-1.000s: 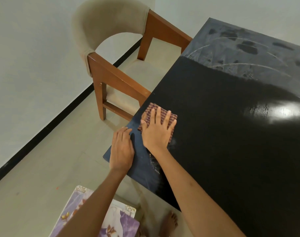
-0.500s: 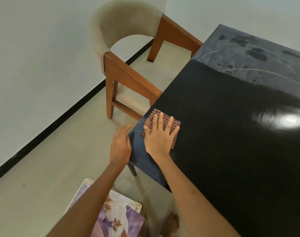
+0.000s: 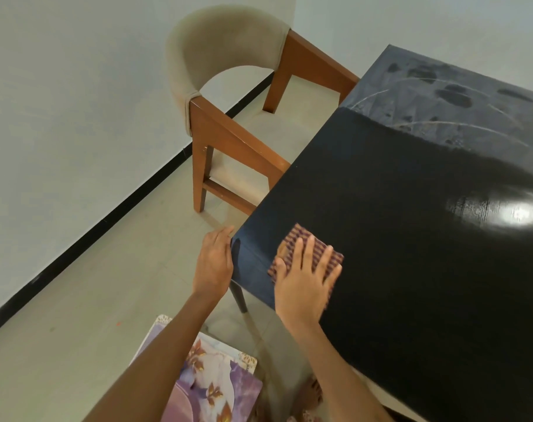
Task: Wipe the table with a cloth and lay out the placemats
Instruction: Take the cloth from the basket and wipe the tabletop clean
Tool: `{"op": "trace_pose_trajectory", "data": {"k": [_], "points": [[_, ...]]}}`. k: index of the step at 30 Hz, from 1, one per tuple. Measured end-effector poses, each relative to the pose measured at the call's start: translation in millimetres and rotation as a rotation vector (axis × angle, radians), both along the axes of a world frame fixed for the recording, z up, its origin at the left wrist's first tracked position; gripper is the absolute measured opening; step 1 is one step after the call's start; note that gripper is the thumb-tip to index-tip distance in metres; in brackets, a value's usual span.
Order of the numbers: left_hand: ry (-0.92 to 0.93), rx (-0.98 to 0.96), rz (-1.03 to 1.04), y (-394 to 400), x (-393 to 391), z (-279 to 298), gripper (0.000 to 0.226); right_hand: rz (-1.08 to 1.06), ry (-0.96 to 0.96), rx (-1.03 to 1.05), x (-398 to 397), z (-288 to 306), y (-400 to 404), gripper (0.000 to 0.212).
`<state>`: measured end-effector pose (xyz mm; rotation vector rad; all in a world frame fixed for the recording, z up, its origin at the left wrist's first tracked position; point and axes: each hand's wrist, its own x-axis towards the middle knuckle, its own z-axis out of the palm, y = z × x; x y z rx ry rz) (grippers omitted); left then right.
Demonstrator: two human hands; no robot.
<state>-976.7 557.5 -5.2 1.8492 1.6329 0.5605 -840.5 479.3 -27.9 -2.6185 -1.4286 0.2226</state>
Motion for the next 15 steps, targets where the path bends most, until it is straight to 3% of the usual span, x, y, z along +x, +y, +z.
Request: {"op": "trace_pose_trajectory", "data": {"k": [5,15], "points": [[-0.024,-0.084,0.023,1.1,-1.8,-5.8,0.047,-0.044,-0.019,-0.017,-9.2,-2.2,-12.7,0.064],[-0.053,0.137,0.035,-4.5,-29.0,-3.8,0.045,0.26,0.044,-0.029,-85.9,5.7,67.7,0.06]]}}
